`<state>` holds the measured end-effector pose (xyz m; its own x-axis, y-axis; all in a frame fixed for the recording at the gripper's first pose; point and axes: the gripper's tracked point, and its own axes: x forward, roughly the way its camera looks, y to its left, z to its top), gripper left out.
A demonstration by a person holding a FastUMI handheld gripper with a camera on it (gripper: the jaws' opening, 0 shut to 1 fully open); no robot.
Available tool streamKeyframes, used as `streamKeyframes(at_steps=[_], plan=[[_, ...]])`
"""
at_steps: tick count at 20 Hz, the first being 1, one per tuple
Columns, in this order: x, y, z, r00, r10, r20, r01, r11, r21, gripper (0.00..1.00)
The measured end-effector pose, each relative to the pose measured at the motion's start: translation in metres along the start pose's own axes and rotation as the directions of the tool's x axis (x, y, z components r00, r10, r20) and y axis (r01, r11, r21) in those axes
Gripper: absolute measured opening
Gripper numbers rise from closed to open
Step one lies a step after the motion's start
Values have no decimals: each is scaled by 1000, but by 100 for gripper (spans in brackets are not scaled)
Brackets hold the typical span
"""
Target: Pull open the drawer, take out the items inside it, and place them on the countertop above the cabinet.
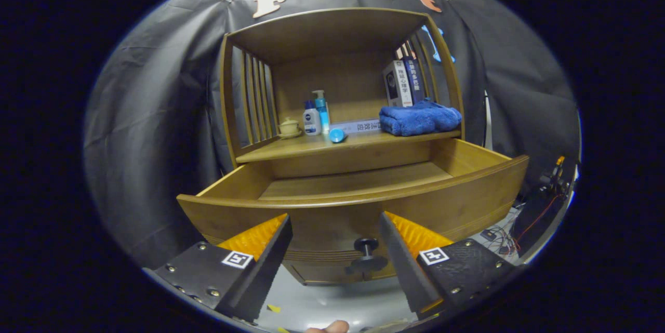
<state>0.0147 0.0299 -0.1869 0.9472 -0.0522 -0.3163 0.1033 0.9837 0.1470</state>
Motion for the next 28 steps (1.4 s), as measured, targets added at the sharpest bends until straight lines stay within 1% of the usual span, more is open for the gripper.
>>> streamKeyframes(at_steps=[2, 6, 9, 14, 18, 20, 21, 28], plan=[[0, -3, 1, 1000, -7, 0, 7, 1000, -5, 100], [2, -6, 0, 1000, -25, 12, 25, 1000, 2, 97], [4, -7, 1, 998, -55, 19, 56, 998, -13, 97], [8, -9, 3, 999, -44, 2, 44, 999, -23, 97], [18, -11, 15, 999, -36, 24, 36, 999, -19, 97], [22, -11, 13, 999, -33, 5, 33, 999, -23, 96], [25, -12, 20, 999, -31, 20, 32, 999, -20, 97], [75, -12, 28, 1000, -16, -15, 16, 999, -30, 97]])
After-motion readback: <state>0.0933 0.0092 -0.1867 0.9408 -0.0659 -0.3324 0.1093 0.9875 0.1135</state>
